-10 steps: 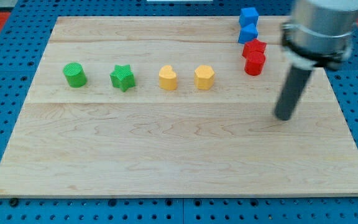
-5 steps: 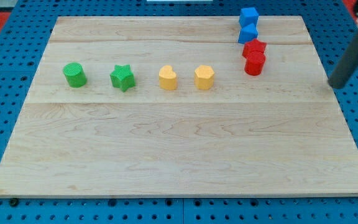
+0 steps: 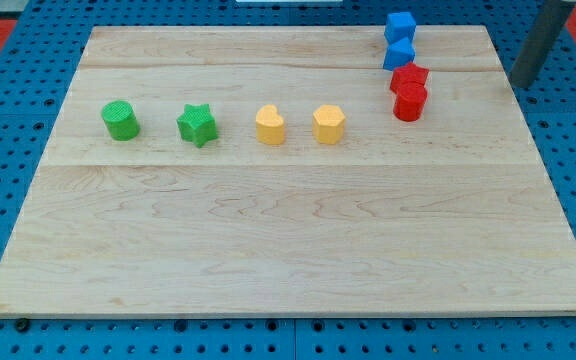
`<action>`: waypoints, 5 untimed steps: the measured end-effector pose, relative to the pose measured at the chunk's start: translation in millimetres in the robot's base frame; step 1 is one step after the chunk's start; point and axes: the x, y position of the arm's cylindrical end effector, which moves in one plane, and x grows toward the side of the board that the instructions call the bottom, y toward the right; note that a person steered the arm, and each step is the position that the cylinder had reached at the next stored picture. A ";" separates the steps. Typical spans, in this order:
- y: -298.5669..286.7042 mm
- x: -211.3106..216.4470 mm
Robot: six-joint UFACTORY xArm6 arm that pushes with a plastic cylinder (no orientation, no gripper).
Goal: Push blue cube towards green star
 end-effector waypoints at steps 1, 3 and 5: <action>0.0 -15.5; -0.1 -58.5; -0.1 -90.1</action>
